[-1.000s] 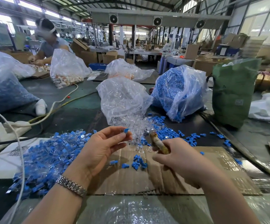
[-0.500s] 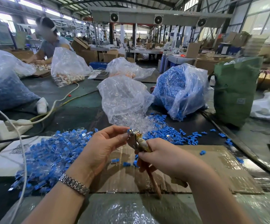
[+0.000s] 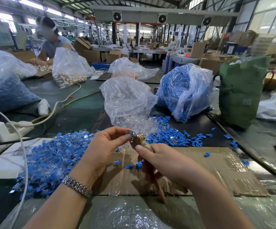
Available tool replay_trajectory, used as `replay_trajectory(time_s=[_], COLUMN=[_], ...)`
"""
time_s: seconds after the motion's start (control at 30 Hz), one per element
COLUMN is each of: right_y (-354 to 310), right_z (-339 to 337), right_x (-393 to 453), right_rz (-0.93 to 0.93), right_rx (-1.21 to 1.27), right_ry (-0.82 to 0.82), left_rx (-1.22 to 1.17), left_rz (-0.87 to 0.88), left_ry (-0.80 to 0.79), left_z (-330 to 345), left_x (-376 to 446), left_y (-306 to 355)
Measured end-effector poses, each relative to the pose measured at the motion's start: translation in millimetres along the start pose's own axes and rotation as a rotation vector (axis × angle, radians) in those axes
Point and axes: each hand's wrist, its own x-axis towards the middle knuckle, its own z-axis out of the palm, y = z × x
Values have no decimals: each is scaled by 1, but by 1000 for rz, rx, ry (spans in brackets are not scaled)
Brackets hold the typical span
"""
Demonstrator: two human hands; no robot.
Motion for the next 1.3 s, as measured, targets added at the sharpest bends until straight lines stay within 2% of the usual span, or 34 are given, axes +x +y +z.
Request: replay_trajectory(time_s=[0.1,0.23,0.33,0.4,0.53,0.6,0.77,1.07,1.2,1.3], right_y=[6,25,42,48,48,41,21,23,27,32], right_z=[-19,-39,-38,-34,-27,-26,-18,2,7,6], right_x=[-3,-1,1,1,4,6,16,34,41,42], right_rz=[35,181,287,332,322,241,-10,-1,2,-61], right_rx=[-103,-541,-695,-741,-780,-759,-648,-708,-679,-525], right_ry=[115,356,360,352,419,457,299,228,235,355], left_rx=[182,809,1047,1075,1111,1177,1275,1196,918,631], left_rz=[76,130,163,233,292,290,316,334,245,100], left_ry=[219,537,623,486,24,-46,-63,-59,-18,21], left_z=[-10,-26,-28,-22,0,6,11,10,7,3], left_x=[5,9,10,10,10,13,18,12,9,7], left_y=[-5,-14,-17,-18,-26,-30,-32,-31,-23,-15])
